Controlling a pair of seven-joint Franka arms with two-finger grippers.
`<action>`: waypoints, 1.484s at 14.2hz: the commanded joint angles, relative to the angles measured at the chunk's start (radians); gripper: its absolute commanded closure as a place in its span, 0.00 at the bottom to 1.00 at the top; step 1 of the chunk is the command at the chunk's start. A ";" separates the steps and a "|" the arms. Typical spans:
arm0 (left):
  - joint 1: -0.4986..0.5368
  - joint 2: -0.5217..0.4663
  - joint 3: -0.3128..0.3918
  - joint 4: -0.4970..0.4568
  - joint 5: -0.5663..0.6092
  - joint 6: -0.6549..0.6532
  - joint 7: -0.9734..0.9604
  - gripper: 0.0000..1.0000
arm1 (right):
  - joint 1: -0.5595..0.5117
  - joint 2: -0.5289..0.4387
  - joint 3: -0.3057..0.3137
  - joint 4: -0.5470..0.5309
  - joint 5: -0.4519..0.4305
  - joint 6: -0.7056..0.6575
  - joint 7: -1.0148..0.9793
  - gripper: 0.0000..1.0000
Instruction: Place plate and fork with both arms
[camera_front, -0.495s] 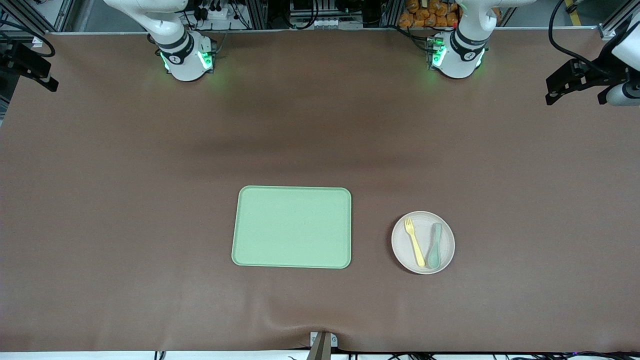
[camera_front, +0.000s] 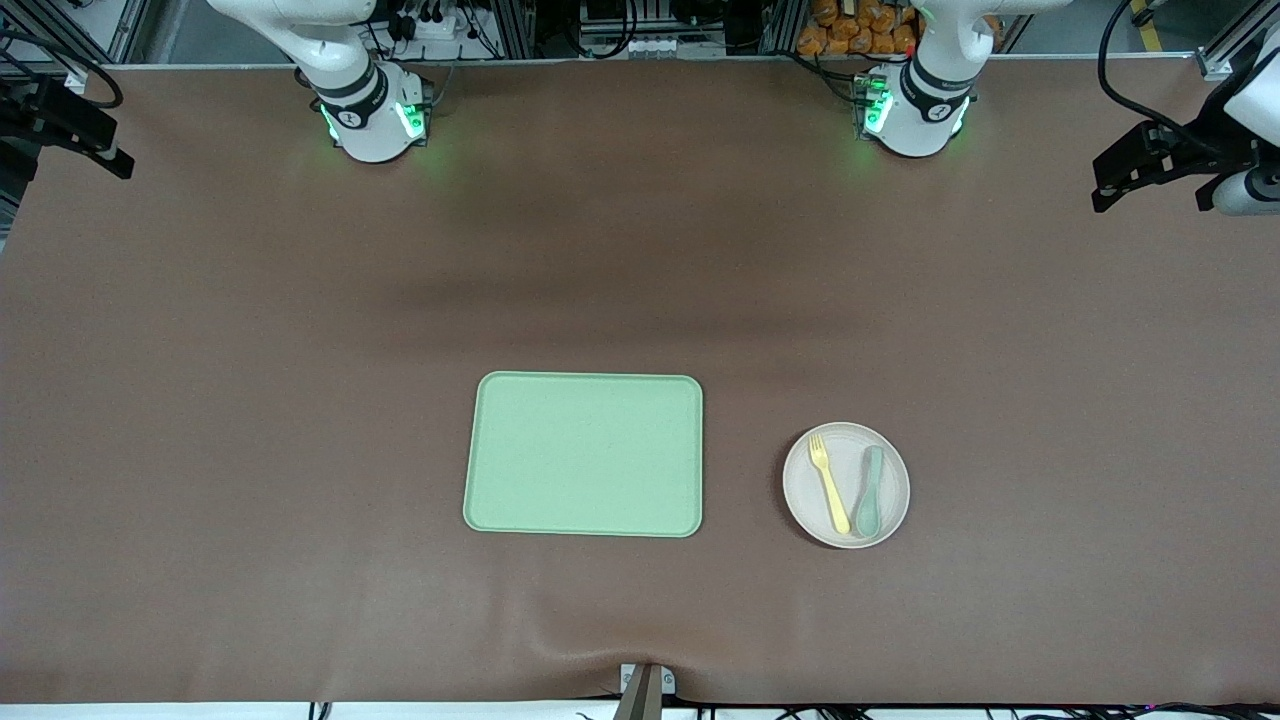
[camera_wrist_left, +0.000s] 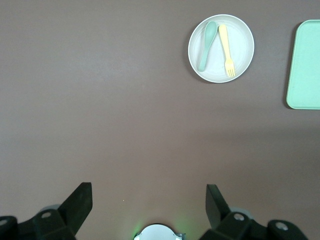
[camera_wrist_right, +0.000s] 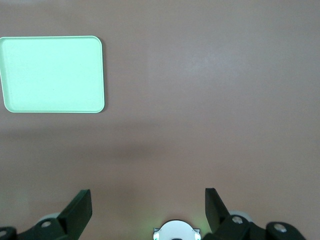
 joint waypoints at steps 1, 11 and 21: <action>-0.001 0.023 0.001 0.000 0.019 0.002 0.013 0.00 | -0.010 -0.003 0.002 -0.005 0.010 0.012 -0.004 0.00; 0.008 0.299 0.003 0.005 -0.052 0.235 0.008 0.00 | -0.019 0.013 0.001 -0.017 0.005 0.059 -0.004 0.00; 0.005 0.575 0.004 0.002 -0.041 0.543 0.017 0.00 | -0.046 0.009 0.001 -0.131 0.006 0.129 -0.012 0.00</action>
